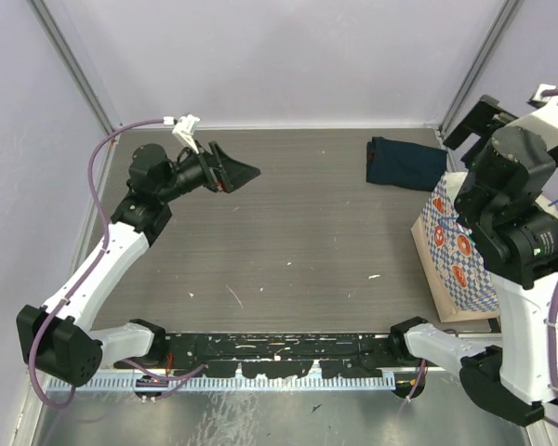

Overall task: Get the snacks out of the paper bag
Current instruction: Move the paper bag to the center of the board.

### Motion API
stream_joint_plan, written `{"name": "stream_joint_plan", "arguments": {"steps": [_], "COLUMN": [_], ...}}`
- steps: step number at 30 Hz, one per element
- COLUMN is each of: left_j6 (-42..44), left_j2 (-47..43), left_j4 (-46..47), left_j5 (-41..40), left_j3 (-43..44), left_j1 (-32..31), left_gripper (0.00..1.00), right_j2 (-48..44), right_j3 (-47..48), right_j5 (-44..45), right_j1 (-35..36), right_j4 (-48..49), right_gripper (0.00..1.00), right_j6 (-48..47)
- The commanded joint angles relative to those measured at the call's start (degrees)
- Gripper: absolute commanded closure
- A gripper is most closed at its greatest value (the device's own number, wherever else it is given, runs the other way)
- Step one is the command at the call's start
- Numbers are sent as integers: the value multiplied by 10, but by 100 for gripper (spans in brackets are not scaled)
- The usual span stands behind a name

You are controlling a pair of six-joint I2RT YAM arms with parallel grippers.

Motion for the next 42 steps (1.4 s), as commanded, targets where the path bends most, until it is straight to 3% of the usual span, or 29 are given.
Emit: {"name": "stream_joint_plan", "arguments": {"steps": [1,5,13,21,34,37,42], "left_j6": [31,29,60,78,94,102,113], "left_j2": [22,41,37,37,45,45,45], "left_j4": [-3,-7,-49,-54,-71,-80,-87], "left_j5": [-47,-48,-73,-78,-78,-85,-101], "left_j3": [39,37,42,35,51,49,48], "left_j1": [-38,-50,-53,-53,-54,-53,-53], "left_gripper": [2,2,2,2,2,2,2], "right_j2": [63,124,157,188,255,245,227], "right_j3": [20,8,-128,-148,-141,-161,-179], "right_j5": [-71,-288,-342,-344,-326,-329,-345], "right_j1": [-116,-285,-406,-420,-420,-420,-402], "right_j4": [-55,-60,15,73,58,63,75], "right_gripper": [0,0,7,6,3,11,46], "right_j6": [34,70,165,227,275,289,287]}}
